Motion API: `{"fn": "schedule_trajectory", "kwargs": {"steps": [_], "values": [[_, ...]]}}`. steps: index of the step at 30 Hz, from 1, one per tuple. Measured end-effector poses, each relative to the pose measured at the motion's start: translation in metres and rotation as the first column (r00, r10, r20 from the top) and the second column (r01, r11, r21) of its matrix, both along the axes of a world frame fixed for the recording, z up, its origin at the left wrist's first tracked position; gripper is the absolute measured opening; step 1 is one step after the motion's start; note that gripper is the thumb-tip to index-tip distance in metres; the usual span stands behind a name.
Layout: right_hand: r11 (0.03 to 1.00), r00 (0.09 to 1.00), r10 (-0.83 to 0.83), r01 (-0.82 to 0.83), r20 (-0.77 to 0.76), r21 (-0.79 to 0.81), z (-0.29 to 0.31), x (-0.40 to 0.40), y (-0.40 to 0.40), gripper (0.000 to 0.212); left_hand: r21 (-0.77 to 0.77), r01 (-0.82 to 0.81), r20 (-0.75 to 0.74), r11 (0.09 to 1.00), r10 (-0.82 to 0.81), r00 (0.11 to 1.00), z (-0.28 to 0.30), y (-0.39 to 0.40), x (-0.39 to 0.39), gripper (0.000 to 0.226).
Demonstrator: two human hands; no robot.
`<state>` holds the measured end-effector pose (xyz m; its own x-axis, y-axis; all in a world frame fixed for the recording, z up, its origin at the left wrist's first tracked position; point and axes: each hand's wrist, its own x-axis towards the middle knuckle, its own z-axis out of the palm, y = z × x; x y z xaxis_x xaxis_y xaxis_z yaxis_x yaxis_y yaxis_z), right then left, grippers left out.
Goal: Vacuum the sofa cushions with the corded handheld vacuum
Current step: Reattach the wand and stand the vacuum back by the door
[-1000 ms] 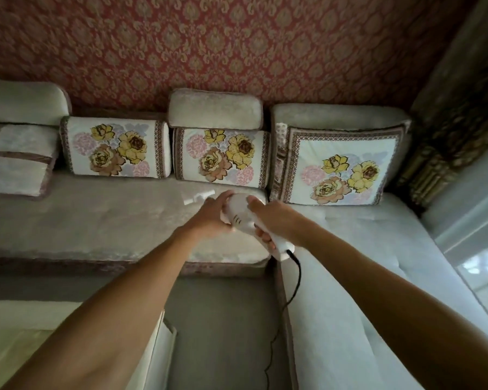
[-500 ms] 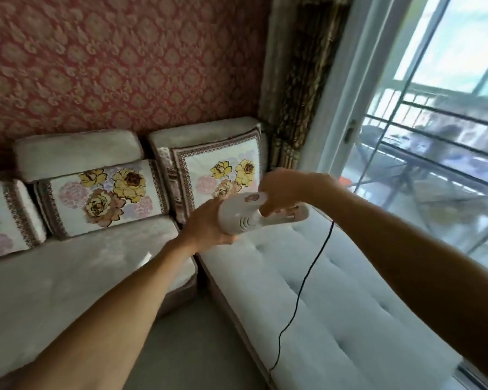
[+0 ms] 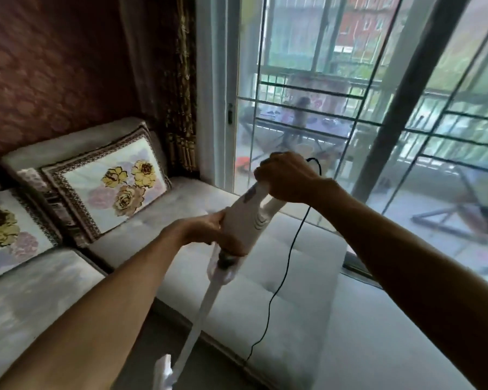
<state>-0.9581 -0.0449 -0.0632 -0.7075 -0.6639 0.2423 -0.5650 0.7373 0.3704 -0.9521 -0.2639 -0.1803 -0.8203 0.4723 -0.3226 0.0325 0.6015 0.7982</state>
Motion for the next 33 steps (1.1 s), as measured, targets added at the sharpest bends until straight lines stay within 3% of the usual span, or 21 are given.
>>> {"fn": "schedule_trajectory", "kwargs": {"steps": [4,8,12,15,19,22,24,26,28,30,33], "values": [[0.997,0.998,0.068,-0.068,0.005,0.037,-0.009,0.019,0.06,0.007,0.109,0.148,0.08,0.983,-0.157,0.984,-0.02,0.066,-0.002,0.097],[0.999,0.997,-0.052,0.051,-0.057,-0.021,-0.026,0.043,0.153,0.008,0.158,0.255,0.104,0.954,-0.273,0.956,-0.034,0.169,0.008,0.097],[0.967,0.971,-0.225,0.212,-0.081,-0.143,-0.04,0.064,0.235,0.017,0.211,0.269,0.072,0.939,-0.29,0.954,-0.045,0.253,0.022,0.097],[0.892,0.918,-0.38,0.332,-0.109,-0.308,-0.058,0.076,0.307,0.036,0.133,0.253,-0.024,0.958,-0.252,0.967,-0.047,0.327,0.037,0.099],[0.743,0.839,-0.532,0.398,-0.114,-0.538,-0.08,0.092,0.389,0.079,0.069,0.177,-0.176,0.982,-0.163,0.971,-0.048,0.42,0.056,0.093],[0.572,0.762,-0.645,0.424,-0.065,-0.702,-0.083,0.101,0.434,0.072,0.084,0.13,-0.249,0.988,-0.106,0.963,-0.051,0.475,0.065,0.089],[0.403,0.788,-0.608,0.408,0.094,-0.819,-0.087,0.103,0.463,0.053,0.075,0.087,-0.274,0.993,-0.064,0.96,-0.058,0.504,0.068,0.09],[0.155,0.778,-0.476,0.534,0.41,-0.831,-0.087,0.106,0.491,0.025,0.069,0.073,-0.281,0.995,-0.051,0.958,-0.064,0.532,0.072,0.089],[-0.122,0.732,-0.149,0.653,0.665,-0.747,-0.086,0.109,0.506,0.023,0.075,0.052,-0.294,0.996,-0.028,0.955,-0.066,0.553,0.074,0.087],[-0.296,0.738,0.134,0.666,0.661,-0.684,-0.081,0.11,0.513,0.028,0.108,0.038,-0.305,0.993,-0.003,0.952,-0.061,0.575,0.076,0.084],[-0.359,0.799,0.123,0.588,0.588,-0.724,-0.078,0.104,0.527,0.029,0.137,0.021,-0.311,0.99,0.023,0.95,-0.052,0.601,0.077,0.087]]}}
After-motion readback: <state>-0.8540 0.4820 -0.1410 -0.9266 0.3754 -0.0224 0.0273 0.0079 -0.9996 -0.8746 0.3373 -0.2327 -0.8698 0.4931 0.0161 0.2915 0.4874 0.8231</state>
